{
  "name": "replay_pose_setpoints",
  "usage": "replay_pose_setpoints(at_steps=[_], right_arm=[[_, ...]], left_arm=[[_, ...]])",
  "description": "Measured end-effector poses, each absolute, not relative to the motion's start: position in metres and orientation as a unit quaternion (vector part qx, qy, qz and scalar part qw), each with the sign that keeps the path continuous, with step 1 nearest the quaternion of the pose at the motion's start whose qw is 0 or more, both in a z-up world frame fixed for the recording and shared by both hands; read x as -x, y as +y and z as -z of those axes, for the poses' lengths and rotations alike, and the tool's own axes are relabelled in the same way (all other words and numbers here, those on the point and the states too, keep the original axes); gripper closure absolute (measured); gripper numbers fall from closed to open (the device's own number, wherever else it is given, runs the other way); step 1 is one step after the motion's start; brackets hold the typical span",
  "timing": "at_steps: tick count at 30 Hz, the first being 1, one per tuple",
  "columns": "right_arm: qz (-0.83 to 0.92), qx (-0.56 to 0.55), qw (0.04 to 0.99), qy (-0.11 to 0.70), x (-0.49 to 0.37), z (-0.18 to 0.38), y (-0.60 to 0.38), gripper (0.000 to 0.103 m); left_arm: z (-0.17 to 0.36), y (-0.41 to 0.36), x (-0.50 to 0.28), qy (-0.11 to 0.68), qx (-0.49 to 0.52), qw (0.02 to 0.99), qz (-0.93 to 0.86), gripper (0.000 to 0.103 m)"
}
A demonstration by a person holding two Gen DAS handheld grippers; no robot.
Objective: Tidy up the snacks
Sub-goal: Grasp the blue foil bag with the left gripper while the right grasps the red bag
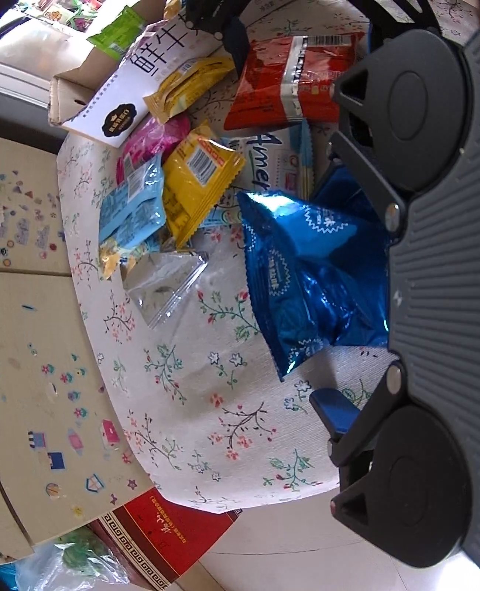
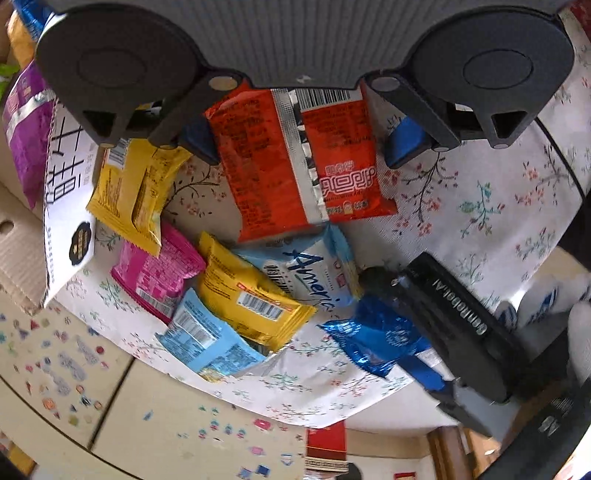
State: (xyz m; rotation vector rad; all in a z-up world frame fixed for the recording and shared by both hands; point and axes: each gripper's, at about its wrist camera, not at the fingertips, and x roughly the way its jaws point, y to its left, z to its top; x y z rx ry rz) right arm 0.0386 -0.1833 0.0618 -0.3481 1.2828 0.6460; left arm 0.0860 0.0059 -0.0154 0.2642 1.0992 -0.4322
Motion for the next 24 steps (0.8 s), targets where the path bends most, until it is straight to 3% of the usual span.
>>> replay_pose_setpoints(at_steps=[6,13,17,20,24], right_arm=[[-0.289,0.153,0.744,0.583,-0.042,-0.059,-0.181,0.006],[-0.288,0.146,0.751,0.576,-0.042,-0.064,-0.18,0.025],[-0.285,0.145,0.754,0.573,-0.042,-0.066,-0.18,0.029],[-0.286,0.145,0.755,0.572,-0.041,-0.067,-0.178,0.03],[-0.282,0.135,0.761,0.568,-0.041,-0.072,-0.179,0.03]], left_arm=[[0.016,0.007,-0.084,0.51,-0.123,0.826,0.205,0.0],[0.013,0.001,-0.081,0.5,-0.146,0.827,0.211,0.001],[0.009,-0.002,-0.079,0.497,-0.152,0.824,0.224,0.015],[0.005,-0.003,-0.078,0.497,-0.144,0.823,0.235,0.031],[0.004,-0.002,-0.076,0.495,-0.144,0.825,0.233,0.035]])
